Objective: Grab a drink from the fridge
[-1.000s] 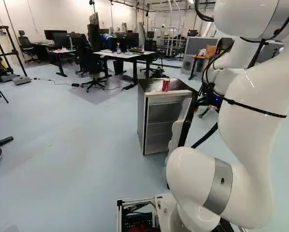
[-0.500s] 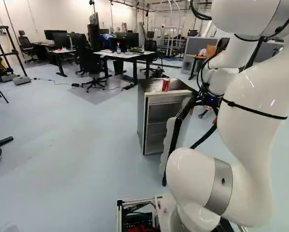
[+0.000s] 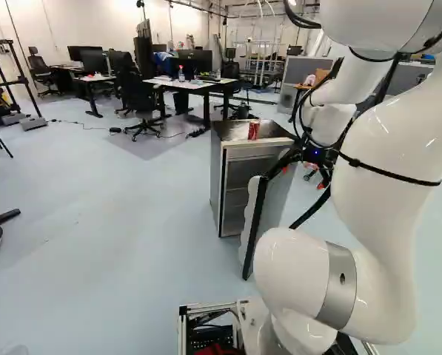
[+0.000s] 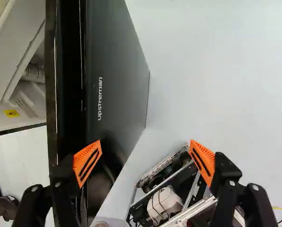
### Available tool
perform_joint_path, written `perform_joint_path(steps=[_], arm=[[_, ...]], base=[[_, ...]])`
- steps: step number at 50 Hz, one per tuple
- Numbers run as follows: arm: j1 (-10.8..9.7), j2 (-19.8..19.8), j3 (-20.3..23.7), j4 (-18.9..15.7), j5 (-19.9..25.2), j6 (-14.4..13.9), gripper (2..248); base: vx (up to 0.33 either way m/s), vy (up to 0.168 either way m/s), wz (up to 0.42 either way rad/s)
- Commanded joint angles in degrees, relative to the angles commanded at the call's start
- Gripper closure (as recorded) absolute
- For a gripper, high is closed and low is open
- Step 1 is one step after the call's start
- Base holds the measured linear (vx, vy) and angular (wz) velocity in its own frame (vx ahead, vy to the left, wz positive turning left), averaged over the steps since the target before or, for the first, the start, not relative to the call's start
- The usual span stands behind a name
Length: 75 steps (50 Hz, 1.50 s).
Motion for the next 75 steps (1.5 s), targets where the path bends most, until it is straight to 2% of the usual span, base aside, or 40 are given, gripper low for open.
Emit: perform_joint_path(steps=[17, 39, 75], arm=[[2.3, -1.8, 0.5, 0.0, 0.0, 0.0, 3], [5.4, -0.4, 2.3, 0.0, 0.6, 0.0, 3], [11.3, 1.1, 4.0, -1.7, 6.9, 0.0, 3]], base=[[0.0, 0.0, 0.0], [0.0, 0.0, 0.0], [0.0, 0.0, 0.0]])
